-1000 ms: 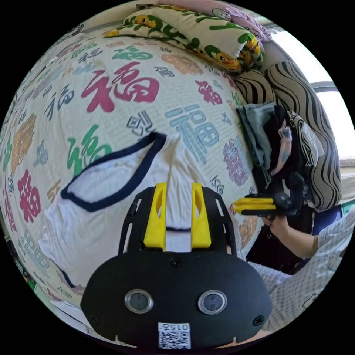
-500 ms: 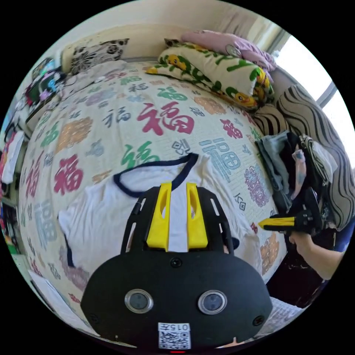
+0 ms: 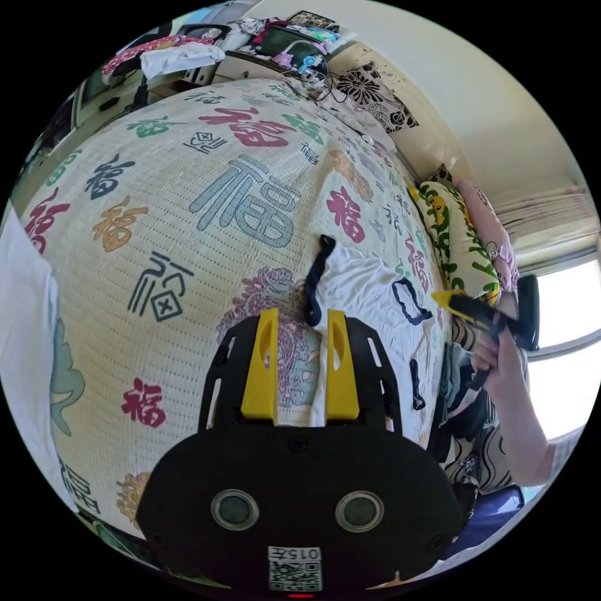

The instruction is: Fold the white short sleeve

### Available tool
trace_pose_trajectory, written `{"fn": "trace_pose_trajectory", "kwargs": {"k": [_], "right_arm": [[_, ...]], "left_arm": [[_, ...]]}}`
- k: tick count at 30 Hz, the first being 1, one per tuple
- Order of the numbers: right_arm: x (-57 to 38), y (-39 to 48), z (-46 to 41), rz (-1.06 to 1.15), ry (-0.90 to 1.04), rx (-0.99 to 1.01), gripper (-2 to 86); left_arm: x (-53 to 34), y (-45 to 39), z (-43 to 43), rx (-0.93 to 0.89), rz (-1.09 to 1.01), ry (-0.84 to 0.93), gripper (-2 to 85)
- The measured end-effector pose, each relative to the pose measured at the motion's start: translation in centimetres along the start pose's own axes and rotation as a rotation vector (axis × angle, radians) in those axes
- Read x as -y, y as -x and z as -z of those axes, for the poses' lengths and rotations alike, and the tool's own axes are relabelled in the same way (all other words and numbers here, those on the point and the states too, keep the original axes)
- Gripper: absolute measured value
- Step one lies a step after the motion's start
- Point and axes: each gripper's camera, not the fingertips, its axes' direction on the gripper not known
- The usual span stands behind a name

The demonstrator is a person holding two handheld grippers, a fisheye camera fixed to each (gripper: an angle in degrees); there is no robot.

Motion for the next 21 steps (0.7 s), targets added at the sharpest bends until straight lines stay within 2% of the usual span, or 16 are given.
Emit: {"fn": "trace_pose_trajectory", "kwargs": {"k": [2, 5, 9, 11, 16, 21], "right_arm": [[4.3, 2.3, -2.5, 0.024, 0.048, 0.005, 6.3], [9.6, 5.8, -7.0, 0.087, 0.182, -0.098, 6.5], [13.4, 7.4, -12.8, 0.112, 0.416, -0.246, 6.1], [14.2, 7.9, -13.8, 0.131, 0.451, -0.323, 3.6], [15.8, 8.2, -13.4, 0.15, 0.435, -0.321, 0.0], [15.8, 6.4, -8.6, 0.095, 0.28, -0.171, -0.5]], "left_arm": [[0.5, 1.6, -0.6, -0.073, 0.003, 0.008, 11.0], [0.9, 3.5, -1.7, -0.108, -0.036, 0.093, 9.7], [0.8, 6.3, -1.2, -0.158, -0.037, 0.105, 3.6], [0.7, 7.4, -0.6, -0.178, -0.026, 0.089, 0.6], [0.4, 8.8, 0.5, -0.21, -0.024, 0.051, -0.7], [-0.1, 7.8, 2.0, -0.193, -0.103, 0.007, -0.9]]}}
